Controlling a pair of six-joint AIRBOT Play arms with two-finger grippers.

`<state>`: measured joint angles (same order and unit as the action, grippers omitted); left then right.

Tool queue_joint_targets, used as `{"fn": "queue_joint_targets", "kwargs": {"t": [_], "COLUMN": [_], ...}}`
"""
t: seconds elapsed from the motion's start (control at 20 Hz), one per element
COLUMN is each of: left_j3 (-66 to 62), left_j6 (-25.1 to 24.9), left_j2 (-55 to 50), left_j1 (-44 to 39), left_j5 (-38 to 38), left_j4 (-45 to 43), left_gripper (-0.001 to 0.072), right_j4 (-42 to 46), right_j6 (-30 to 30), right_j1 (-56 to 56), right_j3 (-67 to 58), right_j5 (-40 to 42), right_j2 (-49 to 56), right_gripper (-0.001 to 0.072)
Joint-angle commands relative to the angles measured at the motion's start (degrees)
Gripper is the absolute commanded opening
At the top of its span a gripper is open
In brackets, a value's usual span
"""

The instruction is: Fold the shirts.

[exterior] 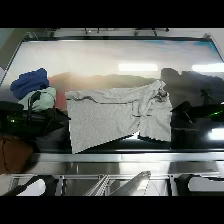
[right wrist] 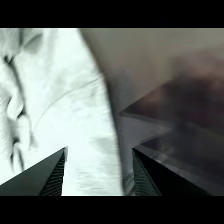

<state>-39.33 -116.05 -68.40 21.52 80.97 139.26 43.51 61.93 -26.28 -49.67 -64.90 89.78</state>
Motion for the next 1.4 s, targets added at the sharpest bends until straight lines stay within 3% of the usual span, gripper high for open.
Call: {"fn": "queue_joint_targets", "kwargs": {"t": [0.0,0.05,0.1,0.15,0.2,0.25,0.3,0.35,0.5,0.75,0.8,0.85,1.0,1.05,1.1,1.15,1.35], "left_j3": [7.10,8.76,10.64,12.52,14.38,15.91,17.49,18.78,20.70,21.27,20.92,20.17,16.17,14.34,12.28,10.19,0.15], "left_j6": [-0.02,0.20,1.55,2.84,4.42,5.11,5.16,5.16,5.16,5.81,5.53,5.11,2.64,2.69,2.67,2.58,2.69], "left_j2": [8.13,10.34,12.63,14.53,15.96,16.50,16.31,15.26,8.59,-2.78,-4.59,-6.03,-8.26,-8.55,-8.55,-8.50,-3.54], "left_j1": [5.55,7.30,8.90,10.23,11.28,12.02,12.31,11.91,8.92,0.20,-1.90,-4.09,-11.61,-14.10,-16.41,-17.97,-18.16], "left_j5": [1.25,1.09,-0.02,-1.46,-2.56,-3.08,-3.98,-4.85,-4.74,-13.49,-14.14,-14.25,-14.58,-14.34,-13.97,-13.44,-5.18], "left_j4": [-0.35,-0.31,-0.35,-0.85,-2.51,-4.28,-4.79,-4.42,-4.85,-4.13,-3.02,-0.90,6.03,6.25,6.19,6.23,8.07], "left_gripper": [0.0713,0.0712,0.0712,0.0695,0.0696,0.0695,0.0695,0.0695,0.0695,0.0695,0.0595,0.0561,0.0558,0.0480,0.0184,0.0027,0.0026], "right_j4": [-0.68,-1.62,-2.82,-4.17,-5.27,-6.38,-7.17,-7.28,-7.37,-9.79,-10.34,-10.97,-11.72,-11.87,-11.91,-11.91,-14.97], "right_j6": [-0.85,-1.62,-2.71,-3.72,-3.72,-4.26,-5.22,-5.20,-5.22,-7.13,-7.48,-7.69,-8.22,-8.22,-8.22,-8.24,-11.91], "right_j1": [5.77,7.17,8.22,8.81,9.03,8.98,8.98,8.98,9.01,9.01,9.01,9.01,9.01,9.01,9.01,8.98,7.91], "right_j3": [0.48,0.48,0.48,0.48,0.46,0.46,0.46,0.46,0.46,0.46,0.46,0.46,0.46,0.46,0.46,0.46,0.44], "right_j5": [-0.55,-0.70,-1.16,-1.81,-2.58,-3.23,-3.93,-4.44,-5.44,-7.89,-8.20,-8.44,-9.03,-9.14,-9.53,-10.43,-21.14], "right_j2": [2.73,3.13,3.30,3.39,3.37,3.37,3.37,3.34,3.32,3.30,3.23,3.21,3.19,3.19,3.19,3.19,-0.94], "right_gripper": [0.0500,0.0479,0.0348,0.0281,0.0281,0.0233,0.0081,0.0028,0.0013,0.0013,0.0013,0.0013,0.0013,0.0013,0.0013,0.0013,0.0012]}}
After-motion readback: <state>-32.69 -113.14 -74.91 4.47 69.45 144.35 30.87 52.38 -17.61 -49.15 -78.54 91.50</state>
